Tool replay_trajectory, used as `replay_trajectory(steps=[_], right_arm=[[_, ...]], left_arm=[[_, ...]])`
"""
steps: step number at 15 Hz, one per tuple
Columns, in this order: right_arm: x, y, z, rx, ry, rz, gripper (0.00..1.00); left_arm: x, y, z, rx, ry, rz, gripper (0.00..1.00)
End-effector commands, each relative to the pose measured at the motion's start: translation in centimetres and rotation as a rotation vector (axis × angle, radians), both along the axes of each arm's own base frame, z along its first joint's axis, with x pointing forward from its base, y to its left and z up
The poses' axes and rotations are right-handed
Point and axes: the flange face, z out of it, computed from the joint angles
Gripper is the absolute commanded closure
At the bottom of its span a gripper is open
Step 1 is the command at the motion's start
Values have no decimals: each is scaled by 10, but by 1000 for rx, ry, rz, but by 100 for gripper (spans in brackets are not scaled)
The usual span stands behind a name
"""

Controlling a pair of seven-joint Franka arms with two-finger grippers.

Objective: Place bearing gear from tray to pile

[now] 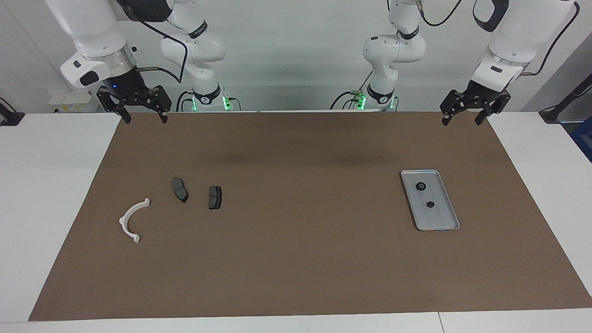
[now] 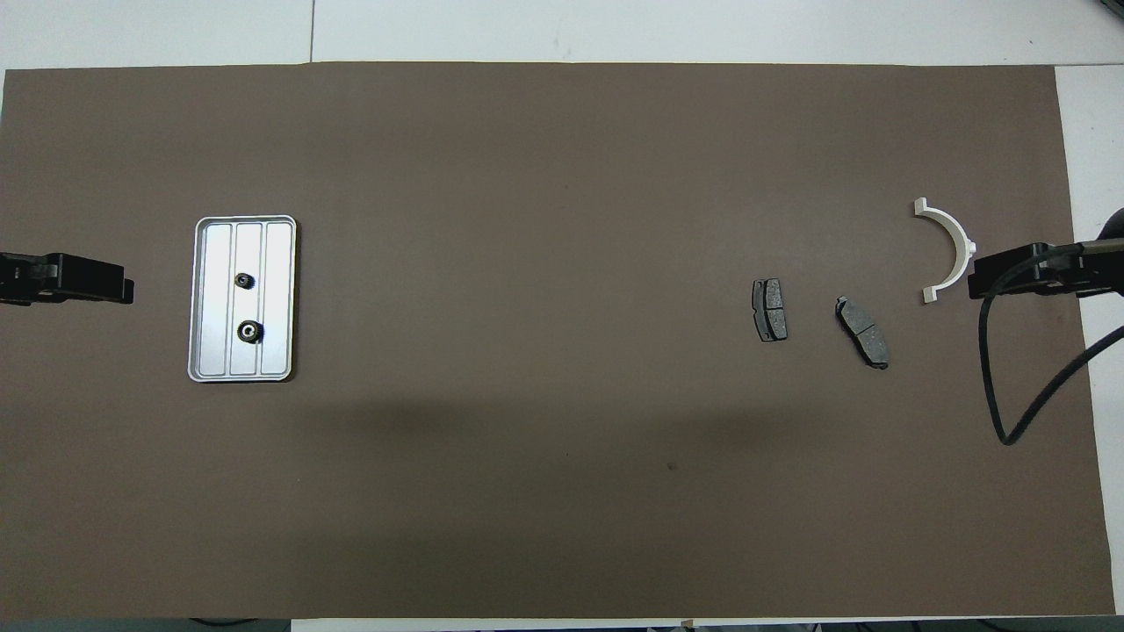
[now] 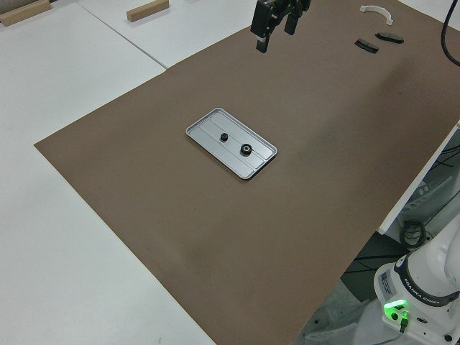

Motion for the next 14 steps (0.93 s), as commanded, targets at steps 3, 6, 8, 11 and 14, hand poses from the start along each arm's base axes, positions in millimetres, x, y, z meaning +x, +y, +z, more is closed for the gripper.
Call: replay_trajectory(steps=[3,6,8,11,14], right_arm=[[0,0,3,24,-22,16,0],[-5,-1,12,26,-39,17,0],[-10,-3,20,26,-54,14,0],[-13,-2,25,25,-64,19,0],[-14,-3,26,25,-64,19,0]], left_arm=[[15,7,-118,17,-6,-24,0],[17,6,-167,17,-23,-28,0],[9,7,-194,17,-34,-27,0],[8,7,-223,17,-14,-27,0],[7,4,-238,17,6,-29,0]])
